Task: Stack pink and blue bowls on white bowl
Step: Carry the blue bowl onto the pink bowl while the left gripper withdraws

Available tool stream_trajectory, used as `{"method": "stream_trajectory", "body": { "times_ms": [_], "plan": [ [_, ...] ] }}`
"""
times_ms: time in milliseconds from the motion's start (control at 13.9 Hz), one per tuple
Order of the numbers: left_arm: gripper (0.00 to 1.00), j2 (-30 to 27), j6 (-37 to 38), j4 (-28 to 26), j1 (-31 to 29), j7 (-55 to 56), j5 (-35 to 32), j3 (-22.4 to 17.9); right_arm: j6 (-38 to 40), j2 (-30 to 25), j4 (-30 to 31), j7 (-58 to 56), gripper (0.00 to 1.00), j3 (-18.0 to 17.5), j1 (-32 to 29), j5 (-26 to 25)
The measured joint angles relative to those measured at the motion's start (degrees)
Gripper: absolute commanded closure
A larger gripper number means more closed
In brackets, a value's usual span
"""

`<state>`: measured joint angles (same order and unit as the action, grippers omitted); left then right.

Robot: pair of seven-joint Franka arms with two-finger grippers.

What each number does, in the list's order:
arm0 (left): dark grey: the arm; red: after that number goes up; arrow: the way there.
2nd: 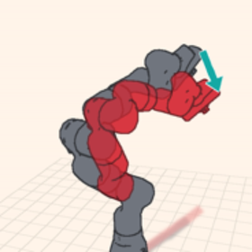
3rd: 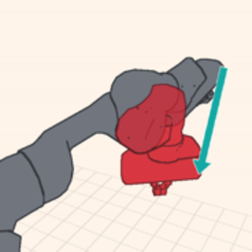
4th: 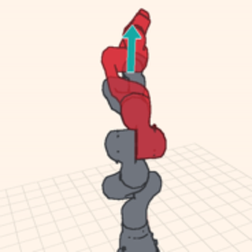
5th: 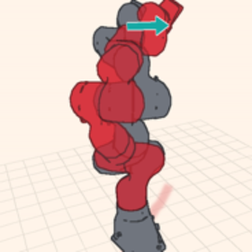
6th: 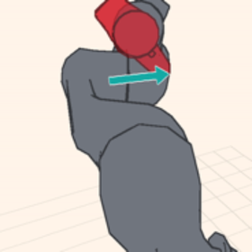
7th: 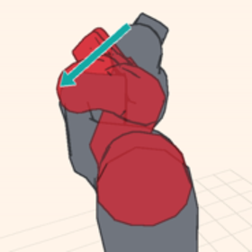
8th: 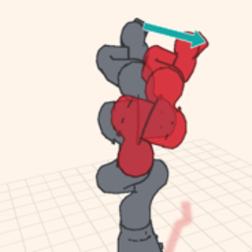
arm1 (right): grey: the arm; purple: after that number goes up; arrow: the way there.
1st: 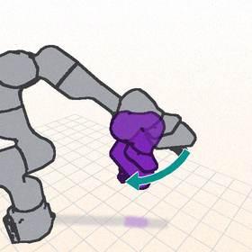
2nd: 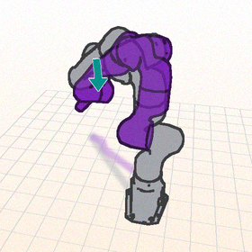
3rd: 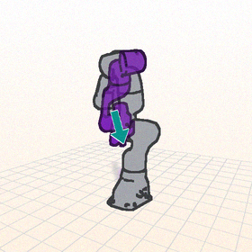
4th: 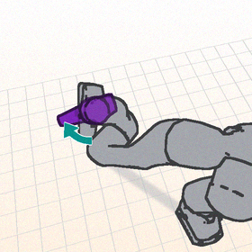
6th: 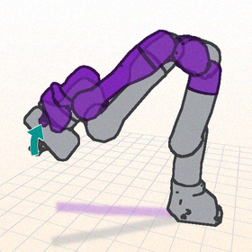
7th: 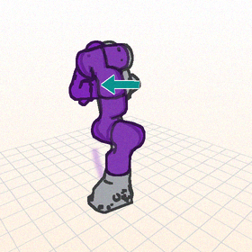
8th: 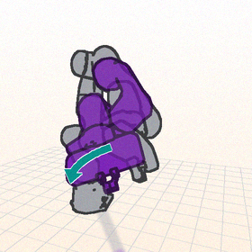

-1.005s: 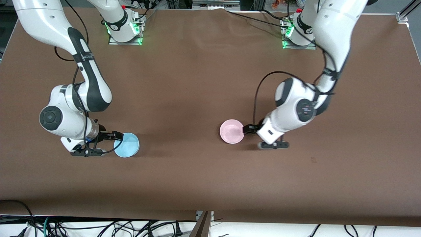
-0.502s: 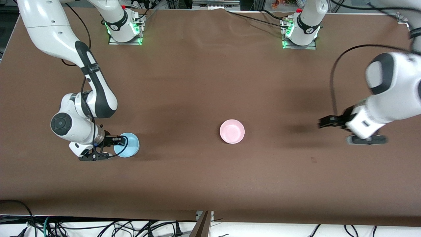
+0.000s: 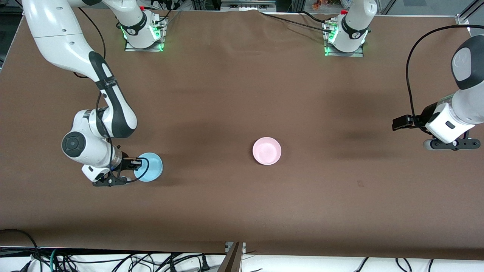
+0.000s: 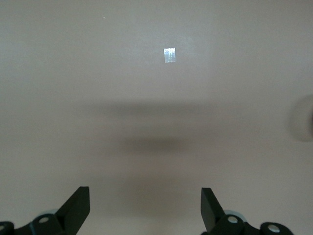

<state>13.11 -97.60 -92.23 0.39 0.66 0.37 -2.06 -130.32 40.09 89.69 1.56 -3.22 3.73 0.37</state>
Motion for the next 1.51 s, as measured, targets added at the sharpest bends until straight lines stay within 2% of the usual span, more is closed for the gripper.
{"method": "stream_trajectory", "body": {
  "times_ms": [144, 287, 431, 574, 933, 1148, 1292, 1507],
  "plan": [
    [0.00, 0.3, 0.0, 0.9, 0.0, 0.0, 0.0, 0.1, 6.5, -0.3, -4.9, 1.9, 1.00, -1.2, 0.1, 0.6],
    [0.00, 0.4, 0.1, 1.3, 0.0, 0.0, 0.0, 0.2, 11.8, -1.0, -8.9, 7.3, 1.00, -4.8, 0.2, 1.5],
    [0.00, 0.5, 0.9, 1.3, 0.0, 0.0, 0.0, 0.2, 14.0, -1.5, -11.4, 15.2, 1.00, -9.6, 1.0, 1.5],
    [0.00, 0.7, 1.2, 1.4, 0.0, 0.0, 0.0, 0.2, 14.1, -1.7, -12.4, 23.1, 1.00, -12.1, 4.3, 1.5],
    [0.00, 1.2, 1.2, 2.2, 0.0, 0.0, 0.0, 0.2, 8.7, -0.6, -13.0, 39.1, 1.00, -12.4, 15.3, 1.5],
    [0.00, 2.1, 1.2, 3.5, 0.0, 0.0, 0.0, 0.2, 2.7, 1.7, -13.3, 48.4, 1.00, -12.5, 21.3, 1.5],
    [0.00, 2.4, 1.2, 3.8, 0.1, 0.0, 0.0, 0.2, -0.7, 3.6, -13.3, 52.1, 1.00, -12.4, 25.1, 1.5],
    [0.00, 2.7, 1.2, 4.4, 0.1, 0.0, 0.0, 0.2, -3.5, 5.9, -13.4, 53.1, 1.00, -12.1, 27.2, 1.4]
  ]
}}
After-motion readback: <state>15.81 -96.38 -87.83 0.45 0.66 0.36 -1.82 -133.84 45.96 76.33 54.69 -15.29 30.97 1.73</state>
